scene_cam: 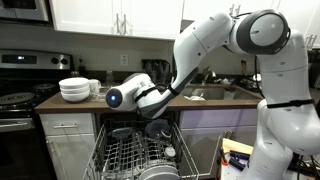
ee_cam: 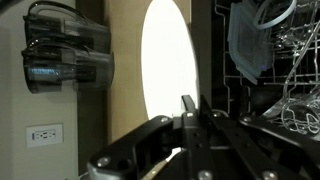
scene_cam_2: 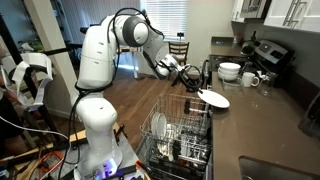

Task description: Remove the plate that's on the other side in the dishwasher and put it on the countertop

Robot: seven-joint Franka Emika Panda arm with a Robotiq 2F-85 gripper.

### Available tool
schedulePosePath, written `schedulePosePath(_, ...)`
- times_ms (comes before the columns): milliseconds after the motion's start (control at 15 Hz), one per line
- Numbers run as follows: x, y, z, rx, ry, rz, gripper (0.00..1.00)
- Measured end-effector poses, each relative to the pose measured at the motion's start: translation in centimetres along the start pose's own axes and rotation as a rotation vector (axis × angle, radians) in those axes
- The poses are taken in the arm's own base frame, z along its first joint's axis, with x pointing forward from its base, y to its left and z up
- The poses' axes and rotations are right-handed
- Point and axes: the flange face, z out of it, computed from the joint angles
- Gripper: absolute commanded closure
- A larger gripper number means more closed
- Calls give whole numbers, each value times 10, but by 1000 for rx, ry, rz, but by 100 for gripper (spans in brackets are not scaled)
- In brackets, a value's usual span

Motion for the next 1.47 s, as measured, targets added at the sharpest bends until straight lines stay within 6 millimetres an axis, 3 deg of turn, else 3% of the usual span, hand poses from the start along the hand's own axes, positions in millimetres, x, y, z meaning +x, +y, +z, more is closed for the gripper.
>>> schedulePosePath(400, 0, -8, 7, 13, 4, -13, 98)
schedulePosePath(1467, 3, 5, 34, 33, 56, -1, 98)
